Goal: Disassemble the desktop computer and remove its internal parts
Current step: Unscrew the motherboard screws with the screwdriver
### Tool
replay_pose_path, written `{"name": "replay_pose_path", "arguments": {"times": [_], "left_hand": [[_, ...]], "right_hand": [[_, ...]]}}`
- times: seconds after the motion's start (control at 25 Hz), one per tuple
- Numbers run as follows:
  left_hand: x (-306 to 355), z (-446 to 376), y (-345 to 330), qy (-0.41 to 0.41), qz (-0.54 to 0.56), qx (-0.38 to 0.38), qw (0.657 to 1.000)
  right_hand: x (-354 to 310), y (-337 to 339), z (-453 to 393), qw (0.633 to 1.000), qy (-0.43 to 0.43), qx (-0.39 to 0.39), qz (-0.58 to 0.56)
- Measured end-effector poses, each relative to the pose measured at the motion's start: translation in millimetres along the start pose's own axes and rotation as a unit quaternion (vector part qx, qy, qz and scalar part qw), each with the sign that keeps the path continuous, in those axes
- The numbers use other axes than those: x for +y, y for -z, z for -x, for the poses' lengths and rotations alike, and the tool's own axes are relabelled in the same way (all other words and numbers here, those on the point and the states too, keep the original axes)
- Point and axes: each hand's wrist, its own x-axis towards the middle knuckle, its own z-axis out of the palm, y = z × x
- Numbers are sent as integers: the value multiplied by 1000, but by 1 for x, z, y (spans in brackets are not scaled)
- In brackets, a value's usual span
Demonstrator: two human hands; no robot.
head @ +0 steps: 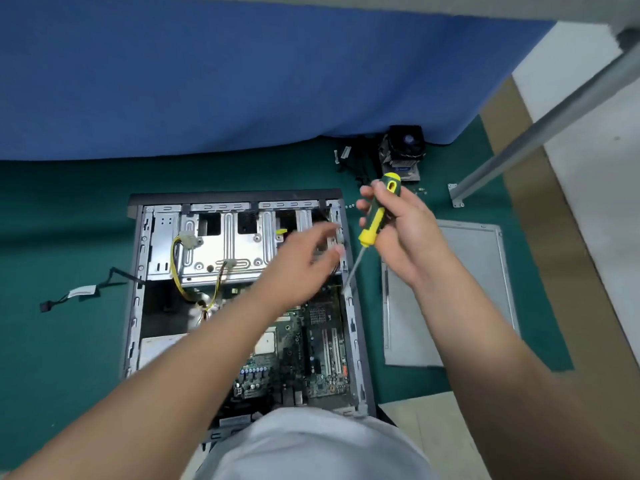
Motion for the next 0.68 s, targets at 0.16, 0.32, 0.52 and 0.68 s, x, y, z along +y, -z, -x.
{"name": "replay_pose_path", "arguments": {"times": [0.16,0.32,0.52,0.68], "left_hand": [[-15,57,-25,30,71,-22,997],[-42,85,1,6,-52,-5,999],[-64,108,34,-27,-303,82,949],[-97,120,61,49,-372,160,913]], "right_hand": [[36,-24,35,998,24,-17,-53],[64,-31,59,946,70,18,317],[81,-49,81,916,108,35,384],[99,-60,95,884,183,47,428]]}}
